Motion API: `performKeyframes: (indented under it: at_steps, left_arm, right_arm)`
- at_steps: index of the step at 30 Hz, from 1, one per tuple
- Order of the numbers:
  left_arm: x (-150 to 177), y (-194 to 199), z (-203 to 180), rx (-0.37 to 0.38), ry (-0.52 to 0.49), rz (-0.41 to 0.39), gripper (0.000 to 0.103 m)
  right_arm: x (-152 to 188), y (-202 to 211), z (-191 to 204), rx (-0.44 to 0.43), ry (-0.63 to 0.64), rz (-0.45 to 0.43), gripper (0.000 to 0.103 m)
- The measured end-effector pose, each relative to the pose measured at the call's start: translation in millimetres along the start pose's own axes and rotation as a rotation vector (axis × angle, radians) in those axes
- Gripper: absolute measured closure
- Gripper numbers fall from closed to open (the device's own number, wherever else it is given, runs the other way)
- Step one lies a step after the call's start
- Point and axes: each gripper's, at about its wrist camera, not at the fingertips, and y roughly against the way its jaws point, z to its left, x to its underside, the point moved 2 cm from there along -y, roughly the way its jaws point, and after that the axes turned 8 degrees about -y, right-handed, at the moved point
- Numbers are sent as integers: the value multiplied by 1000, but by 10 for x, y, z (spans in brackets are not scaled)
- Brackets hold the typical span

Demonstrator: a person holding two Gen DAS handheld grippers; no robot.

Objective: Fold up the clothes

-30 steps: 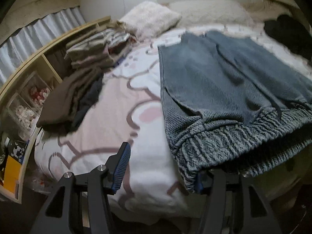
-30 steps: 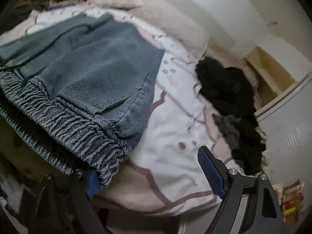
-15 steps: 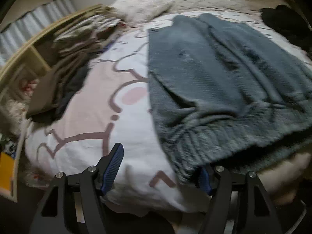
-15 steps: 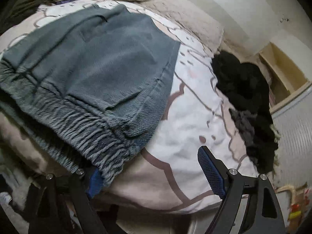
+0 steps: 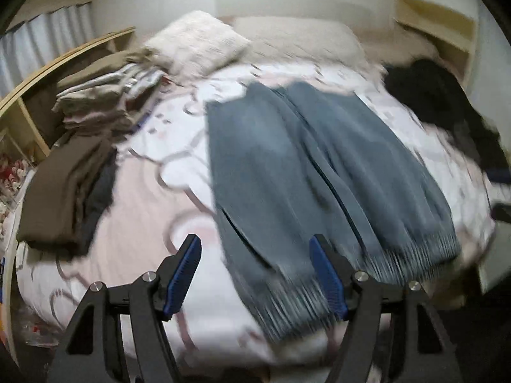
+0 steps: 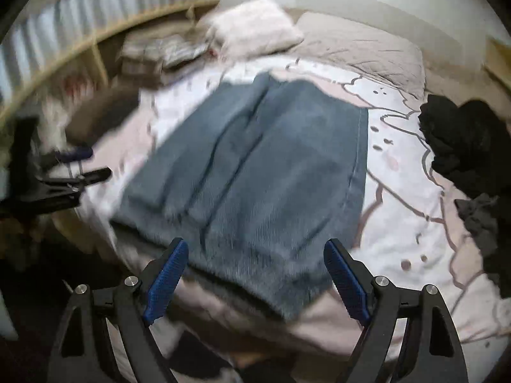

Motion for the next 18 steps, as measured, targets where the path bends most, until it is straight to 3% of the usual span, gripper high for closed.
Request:
performKeyframes:
  at_steps: [2, 5, 9, 15, 18]
  left_arm:
    - [-288, -176, 247, -22, 40, -13, 33]
    - [-697, -542, 576, -42, 85, -7, 33]
    - [-1185, -1175, 885, -32, 112, 39, 43]
    - [-1728, -2209, 1211, 24, 188, 121, 43]
    - [-1900, -2695, 1334, 46, 232, 152, 43]
  right_arm:
    - [-263, -9, -129, -22, -51, -13, 16]
    - [-485, -66, -334, 15, -59, -28, 16]
    - [-639, -312, -664, 50, -96, -3, 17]
    - [-692, -699, -1041, -42, -299, 119, 17]
    - [-796, -771, -1113, -52, -326, 130, 17]
